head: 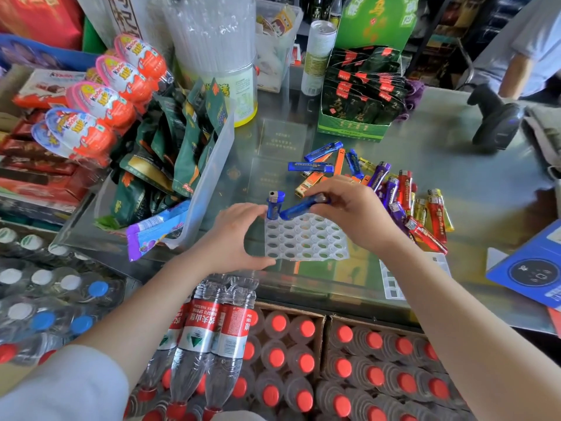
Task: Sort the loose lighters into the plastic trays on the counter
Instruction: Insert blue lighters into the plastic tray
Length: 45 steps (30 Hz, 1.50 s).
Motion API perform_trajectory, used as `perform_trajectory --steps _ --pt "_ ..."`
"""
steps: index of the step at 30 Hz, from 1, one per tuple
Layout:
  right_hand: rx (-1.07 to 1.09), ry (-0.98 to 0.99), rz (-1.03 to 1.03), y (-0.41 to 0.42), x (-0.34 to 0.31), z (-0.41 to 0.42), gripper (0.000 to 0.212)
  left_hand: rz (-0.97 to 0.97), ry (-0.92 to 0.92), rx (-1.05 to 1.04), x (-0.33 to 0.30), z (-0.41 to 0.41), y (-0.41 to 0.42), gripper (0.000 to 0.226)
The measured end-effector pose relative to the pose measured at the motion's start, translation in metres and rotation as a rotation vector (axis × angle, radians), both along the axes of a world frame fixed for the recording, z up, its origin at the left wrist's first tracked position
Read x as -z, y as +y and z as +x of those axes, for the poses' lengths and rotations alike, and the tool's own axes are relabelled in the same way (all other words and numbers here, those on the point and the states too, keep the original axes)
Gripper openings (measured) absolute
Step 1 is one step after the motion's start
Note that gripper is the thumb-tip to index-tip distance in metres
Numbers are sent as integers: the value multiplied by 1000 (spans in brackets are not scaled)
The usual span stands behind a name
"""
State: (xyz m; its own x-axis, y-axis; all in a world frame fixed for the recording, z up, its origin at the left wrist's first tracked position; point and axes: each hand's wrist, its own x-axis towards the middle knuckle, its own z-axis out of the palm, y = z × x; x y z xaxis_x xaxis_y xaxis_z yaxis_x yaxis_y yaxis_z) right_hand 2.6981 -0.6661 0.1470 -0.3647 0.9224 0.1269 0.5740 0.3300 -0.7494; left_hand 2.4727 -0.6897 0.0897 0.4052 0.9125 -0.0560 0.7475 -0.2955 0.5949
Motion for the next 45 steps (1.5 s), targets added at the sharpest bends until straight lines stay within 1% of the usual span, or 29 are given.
perform_trajectory --steps 2,4,7,9,12,14,16,18,21,24,29,30,32,34,35,40,45 --pt "-26 -15 26 -4 2 -9 22 39 57 10 3 4 1 94" --pt "14 -9 25 -7 5 -19 20 71 69 5 4 6 0 91" --pt "93 -11 35 -10 7 -29 19 61 98 13 3 5 1 91" --pt "64 -57 74 -9 5 -33 18 29 107 26 0 5 1 89" --pt "-16 -151 128 -8 1 -36 16 -57 1 15 -6 5 -1 88" --pt "-47 -195 145 -8 -2 -38 14 -78 -91 0 -10 6 -4 86" --pt "-58 -211 143 -8 -2 -44 14 -86 -126 -22 -13 7 -6 83" --pt "-44 -184 114 -9 0 -50 17 -106 -131 -41 -14 7 -5 82" --pt "78 -66 65 -13 8 -57 18 -132 -130 -56 -13 5 -5 81" --pt "159 -4 52 -16 16 -57 18 -149 -122 -60 -11 4 -4 85" --pt "24 -55 -42 3 9 -36 28 -125 -115 -67 -14 0 -3 87" --pt "51 -41 -59 10 8 -31 27 -128 -107 -66 -16 -1 -3 85" --pt "183 -37 -37 27 12 -20 21 -150 -90 -58 -19 -3 -2 84" --pt "309 -105 37 43 21 -15 16 -167 -87 -49 -19 -4 -1 84" --pt "339 -147 68 51 26 -13 16 -171 -91 -46 -19 -5 -1 83" --pt "392 -336 76 72 39 -12 27 -162 -101 -56 -15 -4 3 76" --pt "390 -331 24 85 41 -15 25 -140 -99 -48 -10 -5 3 79"
